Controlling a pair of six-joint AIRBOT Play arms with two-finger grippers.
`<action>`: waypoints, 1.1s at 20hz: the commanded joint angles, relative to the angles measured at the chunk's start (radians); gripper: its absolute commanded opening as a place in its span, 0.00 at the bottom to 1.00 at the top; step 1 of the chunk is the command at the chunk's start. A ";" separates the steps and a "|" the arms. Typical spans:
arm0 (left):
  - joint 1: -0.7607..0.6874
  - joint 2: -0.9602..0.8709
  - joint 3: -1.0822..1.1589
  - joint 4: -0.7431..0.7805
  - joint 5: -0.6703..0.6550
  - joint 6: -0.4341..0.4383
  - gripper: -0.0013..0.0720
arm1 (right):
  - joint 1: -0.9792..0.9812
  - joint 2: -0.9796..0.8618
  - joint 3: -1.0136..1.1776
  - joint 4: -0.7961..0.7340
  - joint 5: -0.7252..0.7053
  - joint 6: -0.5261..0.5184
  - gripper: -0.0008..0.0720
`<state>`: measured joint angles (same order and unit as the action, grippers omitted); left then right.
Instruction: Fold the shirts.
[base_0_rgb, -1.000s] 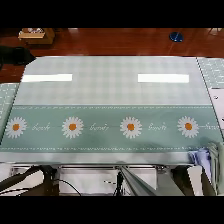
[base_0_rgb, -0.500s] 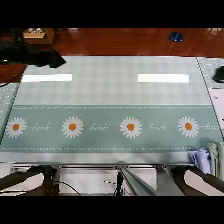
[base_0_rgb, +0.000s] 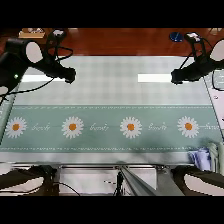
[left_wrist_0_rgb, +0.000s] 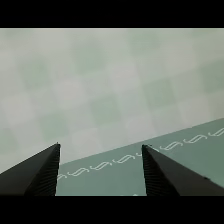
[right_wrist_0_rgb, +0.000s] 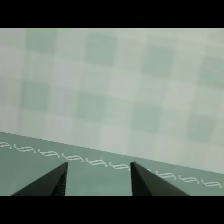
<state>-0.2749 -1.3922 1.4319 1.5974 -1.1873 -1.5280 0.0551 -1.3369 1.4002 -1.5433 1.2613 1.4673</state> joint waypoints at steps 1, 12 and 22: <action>-0.014 -0.013 0.000 0.047 -0.036 -0.030 0.86 | 0.016 -0.008 0.002 0.016 0.007 0.018 0.67; -0.014 -0.014 0.000 0.047 -0.036 -0.030 0.86 | 0.016 -0.008 0.002 0.016 0.006 0.018 0.67; -0.014 -0.031 0.000 0.047 -0.036 -0.030 0.86 | 0.016 -0.008 0.002 0.016 0.006 0.018 0.67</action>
<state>-0.2878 -1.4174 1.4322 1.6447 -1.2240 -1.5593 0.0704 -1.3441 1.4014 -1.5280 1.2678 1.4849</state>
